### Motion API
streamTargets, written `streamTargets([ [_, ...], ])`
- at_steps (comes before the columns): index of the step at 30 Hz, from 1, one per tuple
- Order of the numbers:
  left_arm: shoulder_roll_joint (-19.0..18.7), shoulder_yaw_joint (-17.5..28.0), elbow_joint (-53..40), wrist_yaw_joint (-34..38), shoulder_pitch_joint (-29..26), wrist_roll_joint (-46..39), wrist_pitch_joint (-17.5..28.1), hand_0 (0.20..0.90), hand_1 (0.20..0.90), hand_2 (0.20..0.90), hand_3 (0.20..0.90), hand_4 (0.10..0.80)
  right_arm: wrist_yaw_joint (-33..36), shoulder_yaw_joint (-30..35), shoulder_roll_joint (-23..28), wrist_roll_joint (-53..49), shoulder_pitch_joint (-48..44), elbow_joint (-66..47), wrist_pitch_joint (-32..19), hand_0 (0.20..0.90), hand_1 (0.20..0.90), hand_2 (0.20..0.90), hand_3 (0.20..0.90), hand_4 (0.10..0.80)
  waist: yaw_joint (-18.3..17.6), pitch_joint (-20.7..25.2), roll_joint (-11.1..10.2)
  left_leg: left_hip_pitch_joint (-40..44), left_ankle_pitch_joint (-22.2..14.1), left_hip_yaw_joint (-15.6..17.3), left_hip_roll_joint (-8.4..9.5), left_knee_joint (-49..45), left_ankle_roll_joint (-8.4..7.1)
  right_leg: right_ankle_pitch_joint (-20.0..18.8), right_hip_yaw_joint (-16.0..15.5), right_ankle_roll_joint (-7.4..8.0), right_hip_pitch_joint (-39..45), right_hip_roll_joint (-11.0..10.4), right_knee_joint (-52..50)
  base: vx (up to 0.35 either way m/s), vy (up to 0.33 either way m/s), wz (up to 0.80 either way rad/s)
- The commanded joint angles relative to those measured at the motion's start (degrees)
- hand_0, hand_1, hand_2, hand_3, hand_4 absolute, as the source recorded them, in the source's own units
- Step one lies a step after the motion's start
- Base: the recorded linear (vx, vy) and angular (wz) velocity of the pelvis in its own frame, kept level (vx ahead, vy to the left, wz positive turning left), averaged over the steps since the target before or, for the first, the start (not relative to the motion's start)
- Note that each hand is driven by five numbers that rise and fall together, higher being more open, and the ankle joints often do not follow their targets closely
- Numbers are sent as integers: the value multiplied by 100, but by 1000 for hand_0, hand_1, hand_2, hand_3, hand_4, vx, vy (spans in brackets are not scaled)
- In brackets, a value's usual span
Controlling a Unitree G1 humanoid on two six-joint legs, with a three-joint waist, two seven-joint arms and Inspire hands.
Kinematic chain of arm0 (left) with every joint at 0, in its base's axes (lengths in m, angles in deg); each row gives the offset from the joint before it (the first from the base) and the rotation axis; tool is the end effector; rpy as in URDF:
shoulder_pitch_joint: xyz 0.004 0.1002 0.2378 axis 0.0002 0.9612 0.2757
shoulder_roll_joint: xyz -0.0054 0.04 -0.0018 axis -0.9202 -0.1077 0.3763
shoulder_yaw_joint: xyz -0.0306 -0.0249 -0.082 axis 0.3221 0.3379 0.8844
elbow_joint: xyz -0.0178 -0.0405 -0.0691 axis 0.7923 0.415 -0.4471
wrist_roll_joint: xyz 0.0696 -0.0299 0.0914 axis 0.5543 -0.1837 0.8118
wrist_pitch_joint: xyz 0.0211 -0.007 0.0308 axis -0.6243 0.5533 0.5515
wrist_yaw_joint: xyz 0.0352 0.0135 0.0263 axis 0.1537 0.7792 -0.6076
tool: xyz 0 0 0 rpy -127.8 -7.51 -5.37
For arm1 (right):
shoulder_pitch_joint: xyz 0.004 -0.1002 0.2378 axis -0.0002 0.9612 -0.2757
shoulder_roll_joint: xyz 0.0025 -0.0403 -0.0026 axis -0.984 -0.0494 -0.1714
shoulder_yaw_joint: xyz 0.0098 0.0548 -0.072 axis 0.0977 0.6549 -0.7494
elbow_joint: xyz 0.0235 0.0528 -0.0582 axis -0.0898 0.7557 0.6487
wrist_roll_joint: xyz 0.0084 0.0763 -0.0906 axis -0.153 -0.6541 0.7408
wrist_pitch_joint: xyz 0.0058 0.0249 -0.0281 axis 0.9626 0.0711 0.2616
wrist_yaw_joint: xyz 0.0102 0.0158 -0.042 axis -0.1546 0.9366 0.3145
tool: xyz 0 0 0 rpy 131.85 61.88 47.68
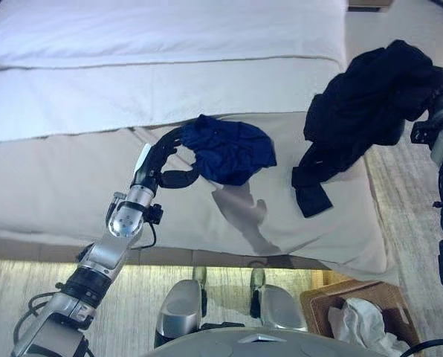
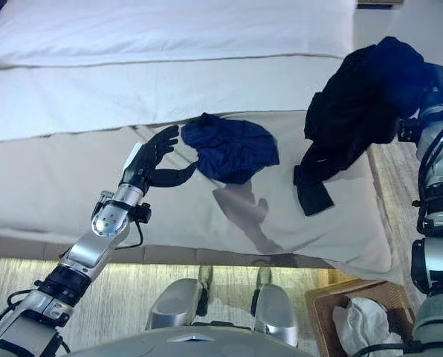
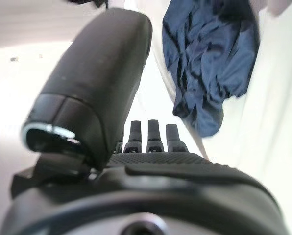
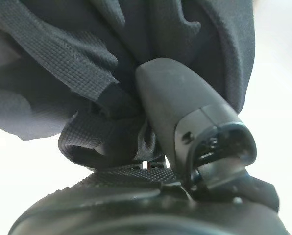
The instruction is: Pick up the clothes from the bed and place them into the basket
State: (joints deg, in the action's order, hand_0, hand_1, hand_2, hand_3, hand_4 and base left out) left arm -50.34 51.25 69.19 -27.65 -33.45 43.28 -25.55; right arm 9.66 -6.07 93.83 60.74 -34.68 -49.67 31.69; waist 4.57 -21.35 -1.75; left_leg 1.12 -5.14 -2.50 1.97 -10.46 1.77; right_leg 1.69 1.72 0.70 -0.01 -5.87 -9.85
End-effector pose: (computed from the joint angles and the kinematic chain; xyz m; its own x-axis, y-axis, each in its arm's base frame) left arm 0.2455 0.1936 0.0556 0.9944 -0.1050 -0.0118 0.1035 0.9451 0.3099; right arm 0.3052 -0.3315 0.2338 0.9047 -0.4009 0.1440 0.4254 0.8330 -0.3537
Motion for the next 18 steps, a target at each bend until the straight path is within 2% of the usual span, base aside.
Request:
streamTargets([
  [1,138,315,-1,-278,352,-39,867,900,900,900,900,800,372,170,827,-305,213,-620,-668,300,300,300,200,100,-417,1326,-158,41,-553,-46,176,-124,-37,-250,103,348,29,197,528,-48,99,-67],
  [3,77,310,43,-282,375,20,967,900,900,900,900,800,488,373,841,-430,347,-813,-785,300,300,300,200,100,-493,1315,-159,196,-459,11,213,220,-11,-656,57,542,-129,149,772,-105,59,-49],
  [5,-11,325,54,-6,439,81,1000,900,900,900,900,800,483,464,771,-563,344,-953,-931,300,300,300,200,100,-443,1250,-101,376,-344,279,119,581,2,-804,-477,687,-307,47,597,-179,49,-68],
  [6,-73,372,67,117,455,45,1004,900,900,900,900,800,510,449,751,-627,277,-1027,-968,300,300,300,200,100,-428,1241,-88,379,-233,420,75,718,17,-835,-653,711,-384,-1,449,-257,34,-96],
  [9,-217,541,31,230,383,-104,935,900,900,900,900,800,716,482,760,-673,212,-1148,-1122,300,300,300,200,100,-358,1287,-4,233,-21,808,-108,858,70,-481,-991,594,-329,-31,-154,-272,-5,-119],
  [11,-204,636,59,355,395,-123,914,900,900,900,900,800,748,543,760,-745,296,-1229,-1299,300,300,300,200,100,-287,1384,-32,89,41,988,-190,840,20,-185,-1251,511,-85,-55,142,-189,-92,-98],
  [14,-105,608,295,300,375,-214,937,900,900,900,900,800,848,546,883,-690,384,-1154,-1435,300,300,300,200,100,-343,1515,-149,135,38,1077,-253,939,-89,-265,-1128,492,135,29,799,-35,-96,-94],
  [18,80,465,493,240,392,-63,1037,900,900,900,900,800,831,724,1250,-706,538,-1195,-1276,300,300,300,200,100,-596,1654,-232,373,67,1290,-356,1153,-165,-261,-903,409,238,192,1037,38,-66,-30],
])
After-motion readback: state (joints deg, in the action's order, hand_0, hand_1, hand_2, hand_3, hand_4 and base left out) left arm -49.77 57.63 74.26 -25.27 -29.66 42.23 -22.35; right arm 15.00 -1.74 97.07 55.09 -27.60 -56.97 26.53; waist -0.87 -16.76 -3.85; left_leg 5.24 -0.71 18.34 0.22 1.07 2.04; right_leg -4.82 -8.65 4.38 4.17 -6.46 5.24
